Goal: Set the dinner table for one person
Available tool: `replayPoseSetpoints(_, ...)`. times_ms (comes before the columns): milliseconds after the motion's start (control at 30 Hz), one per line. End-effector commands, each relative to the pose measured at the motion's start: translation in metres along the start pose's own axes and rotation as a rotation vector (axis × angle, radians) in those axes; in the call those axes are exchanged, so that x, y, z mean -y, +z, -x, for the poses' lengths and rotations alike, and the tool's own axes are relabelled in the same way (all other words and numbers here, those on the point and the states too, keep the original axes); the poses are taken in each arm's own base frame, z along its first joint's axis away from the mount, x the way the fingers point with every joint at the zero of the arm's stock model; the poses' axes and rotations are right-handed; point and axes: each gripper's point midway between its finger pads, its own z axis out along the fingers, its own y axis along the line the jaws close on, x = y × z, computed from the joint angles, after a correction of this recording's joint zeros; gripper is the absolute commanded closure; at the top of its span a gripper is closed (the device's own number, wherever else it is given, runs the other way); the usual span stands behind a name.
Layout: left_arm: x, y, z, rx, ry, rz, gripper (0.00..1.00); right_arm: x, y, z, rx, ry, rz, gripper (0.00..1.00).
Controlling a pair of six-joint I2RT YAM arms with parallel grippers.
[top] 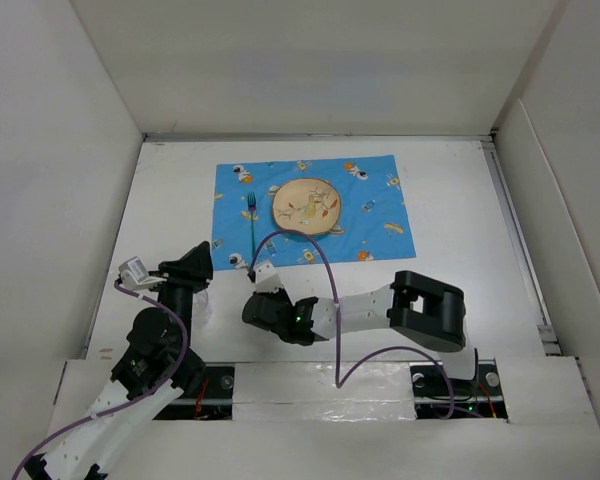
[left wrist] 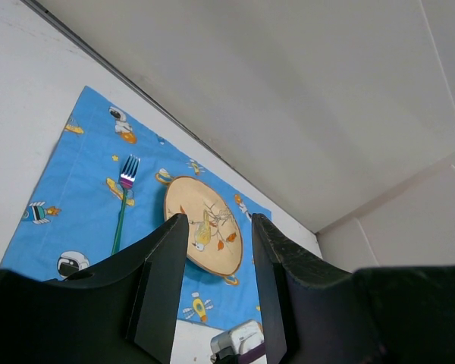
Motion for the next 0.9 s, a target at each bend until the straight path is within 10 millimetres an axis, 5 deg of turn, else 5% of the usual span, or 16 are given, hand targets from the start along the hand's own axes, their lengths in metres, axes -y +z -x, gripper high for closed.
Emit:
replayPoseSetpoints(0, 0.005, 0.001, 0.003, 0.013, -0.017, -0.013, 0.64, 0.02, 0.004, -0.074, -0.199, -0.118, 0.006, 0.87)
replayPoseSetpoints(100, 0.002, 0.001, 0.003, 0.017, -0.013, -0.002, 0.64, 0.025, 0.0, -0.072, -0.194, -0.087, 0.016, 1.0)
replayPoseSetpoints(567, 0.006, 0.001, 0.004, 0.014, -0.022, -0.016, 0.64, 0.056, -0.043, 0.014, -0.02, 0.119, 0.043, 1.0)
replayPoseSetpoints(867, 0.004, 0.001, 0.003, 0.012, -0.014, -0.01, 0.64, 0.109, -0.055, 0.066, 0.075, 0.26, 0.007, 1.0)
